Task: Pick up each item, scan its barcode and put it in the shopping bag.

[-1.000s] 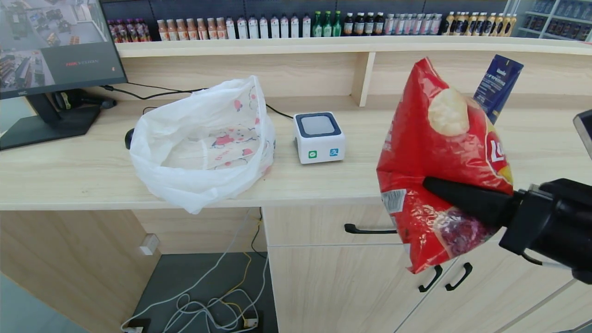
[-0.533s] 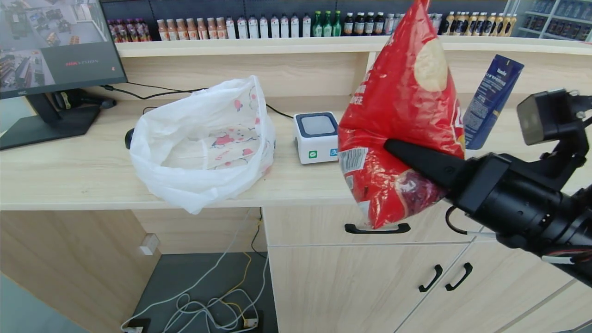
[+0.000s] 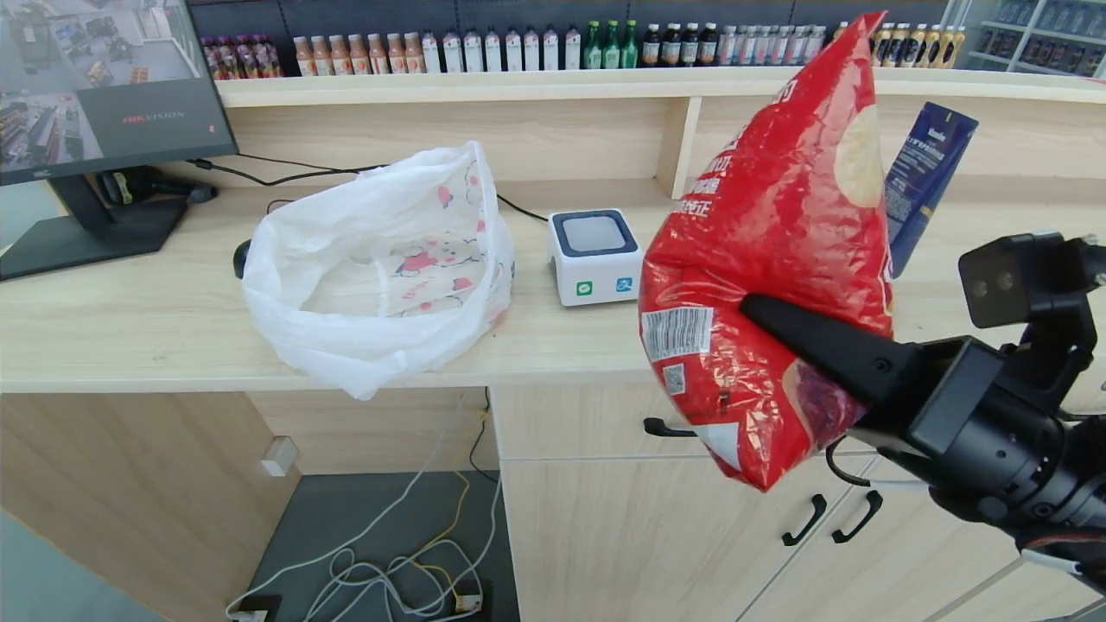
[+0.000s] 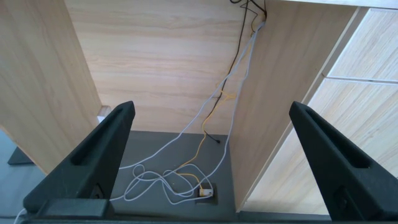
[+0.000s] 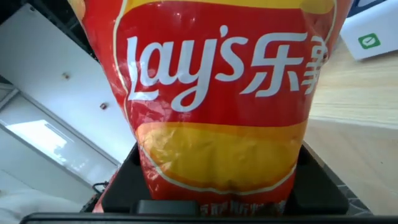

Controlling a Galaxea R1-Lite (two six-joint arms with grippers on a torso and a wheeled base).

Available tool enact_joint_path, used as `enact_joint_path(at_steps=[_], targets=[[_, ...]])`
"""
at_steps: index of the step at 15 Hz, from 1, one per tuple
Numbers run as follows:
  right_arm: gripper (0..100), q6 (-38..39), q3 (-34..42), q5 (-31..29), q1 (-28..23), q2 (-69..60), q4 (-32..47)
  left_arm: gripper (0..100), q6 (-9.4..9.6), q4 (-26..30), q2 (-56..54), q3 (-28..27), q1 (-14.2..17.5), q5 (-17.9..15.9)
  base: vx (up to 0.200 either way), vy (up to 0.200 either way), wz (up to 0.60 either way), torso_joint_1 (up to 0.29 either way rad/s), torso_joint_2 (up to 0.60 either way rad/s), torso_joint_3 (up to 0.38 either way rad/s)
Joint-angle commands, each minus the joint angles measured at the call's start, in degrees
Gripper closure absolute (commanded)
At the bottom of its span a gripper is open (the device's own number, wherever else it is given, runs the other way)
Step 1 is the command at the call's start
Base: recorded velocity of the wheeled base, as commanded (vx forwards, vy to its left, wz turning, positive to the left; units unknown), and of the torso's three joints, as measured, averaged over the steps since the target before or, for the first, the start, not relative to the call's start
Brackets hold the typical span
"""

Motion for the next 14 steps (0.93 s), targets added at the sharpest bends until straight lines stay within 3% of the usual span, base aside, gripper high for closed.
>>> enact_joint_path(at_steps=[1, 10, 14], targets=[[100, 1.17, 1.47, 0.02, 0.07, 0.48, -1.46, 0, -0.01, 0.00, -0.02, 0.00, 0.00, 0.01, 0.000, 0.000, 0.00, 0.000, 0.00, 0.000], [100, 12.77, 2.26, 0.02, 5.70, -4.53, -3.04, 0, -0.01, 0.00, -0.02, 0.00, 0.00, 0.01, 0.000, 0.000, 0.00, 0.000, 0.00, 0.000], [100, 13.65, 2.70, -0.07, 6.67, -5.05, -3.04, 0, -0.01, 0.00, -0.02, 0.00, 0.00, 0.01, 0.000, 0.000, 0.00, 0.000, 0.00, 0.000]])
